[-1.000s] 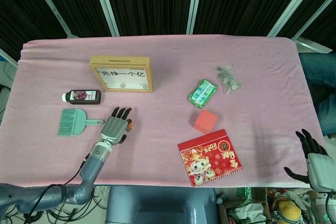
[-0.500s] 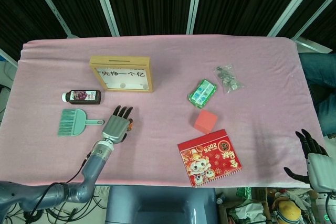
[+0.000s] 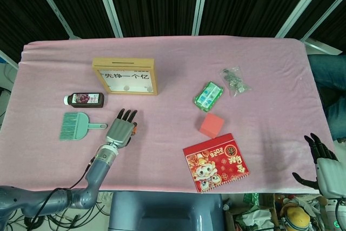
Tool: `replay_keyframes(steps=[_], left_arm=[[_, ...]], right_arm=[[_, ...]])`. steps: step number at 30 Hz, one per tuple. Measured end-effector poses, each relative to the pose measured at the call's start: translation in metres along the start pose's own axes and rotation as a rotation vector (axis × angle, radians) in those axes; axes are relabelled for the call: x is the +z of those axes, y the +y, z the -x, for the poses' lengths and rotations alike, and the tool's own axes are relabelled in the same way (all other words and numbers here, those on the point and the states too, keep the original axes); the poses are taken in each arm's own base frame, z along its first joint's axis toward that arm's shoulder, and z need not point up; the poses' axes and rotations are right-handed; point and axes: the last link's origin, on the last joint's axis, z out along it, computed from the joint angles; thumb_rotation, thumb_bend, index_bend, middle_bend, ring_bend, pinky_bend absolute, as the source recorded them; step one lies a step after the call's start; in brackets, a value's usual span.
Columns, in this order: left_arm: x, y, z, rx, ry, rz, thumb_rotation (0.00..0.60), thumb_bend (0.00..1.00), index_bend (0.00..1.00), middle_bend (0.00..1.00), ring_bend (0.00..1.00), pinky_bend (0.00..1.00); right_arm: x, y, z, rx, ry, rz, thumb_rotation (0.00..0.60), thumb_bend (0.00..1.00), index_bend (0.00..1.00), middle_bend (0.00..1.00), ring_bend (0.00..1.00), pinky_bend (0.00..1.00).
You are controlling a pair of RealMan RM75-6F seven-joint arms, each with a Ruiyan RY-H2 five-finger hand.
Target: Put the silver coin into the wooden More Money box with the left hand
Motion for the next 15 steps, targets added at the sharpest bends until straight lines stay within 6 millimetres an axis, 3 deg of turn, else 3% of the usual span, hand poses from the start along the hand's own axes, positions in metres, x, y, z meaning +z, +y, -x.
replay_keyframes(steps=[15], left_arm=[[0.0033,-0.0013,0.0012,0.004,0.0,-0.007,0.6,0.41,0.51,0.05,0.0,0.0]], right_arm=[[0.0,-0.0005,0.0001,0.001,0.0,-0.003,0.6,0.08,0.07,0.0,0.11,0.2]])
